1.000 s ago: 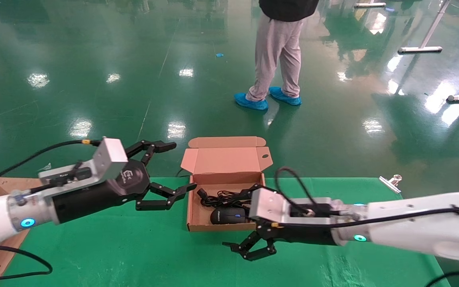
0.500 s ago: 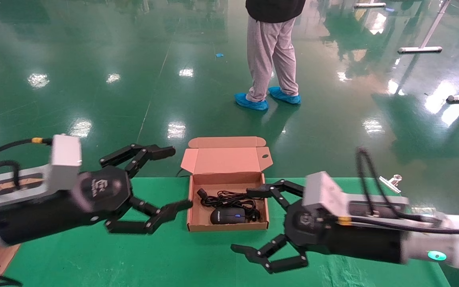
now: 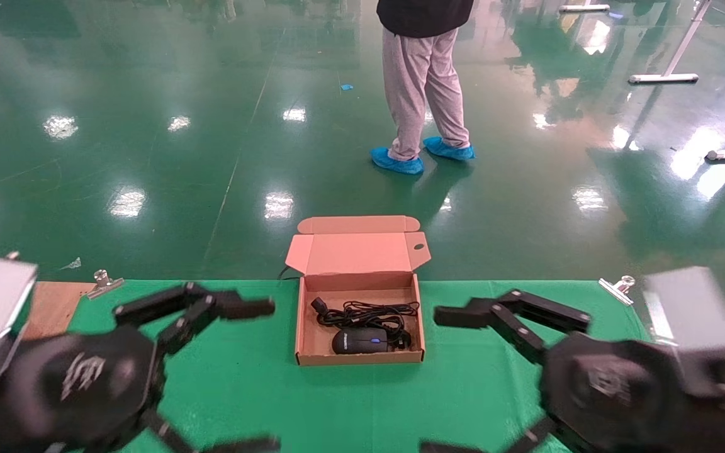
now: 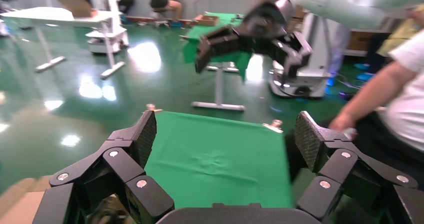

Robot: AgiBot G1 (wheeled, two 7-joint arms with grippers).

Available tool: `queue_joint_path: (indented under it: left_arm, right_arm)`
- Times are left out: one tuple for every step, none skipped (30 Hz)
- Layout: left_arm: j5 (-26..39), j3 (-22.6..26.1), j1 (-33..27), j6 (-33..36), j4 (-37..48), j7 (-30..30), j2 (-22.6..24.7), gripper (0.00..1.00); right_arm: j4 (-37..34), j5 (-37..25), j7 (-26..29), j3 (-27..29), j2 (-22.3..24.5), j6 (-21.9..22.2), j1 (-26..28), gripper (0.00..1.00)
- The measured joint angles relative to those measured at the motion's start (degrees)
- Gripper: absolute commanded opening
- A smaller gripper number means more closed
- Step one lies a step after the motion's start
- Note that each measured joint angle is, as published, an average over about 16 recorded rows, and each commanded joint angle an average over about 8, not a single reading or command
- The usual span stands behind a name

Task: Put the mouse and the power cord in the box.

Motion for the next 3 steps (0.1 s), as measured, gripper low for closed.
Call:
queue_joint_path:
  left_arm:
    - [-0.04,-0.29,0.22,0.24,-0.56,-0.52,-0.24,1.00]
    - [-0.08,-0.59,0.44,0.48,-1.12,-1.04,-0.48,1.00]
    - [-0.12,-0.88,0.66,0.72,-1.69,-1.56,-0.72,1.00]
  right_arm:
    - [0.34,0.37,0.29,0.46,0.35,-0.37,-0.27,1.00]
    - [0.68,0.75,0.57,0.92,0.69,-0.75,-0.53,1.00]
    - [1.02,1.14,0.87,1.39,1.05,-1.13,-0.81,1.00]
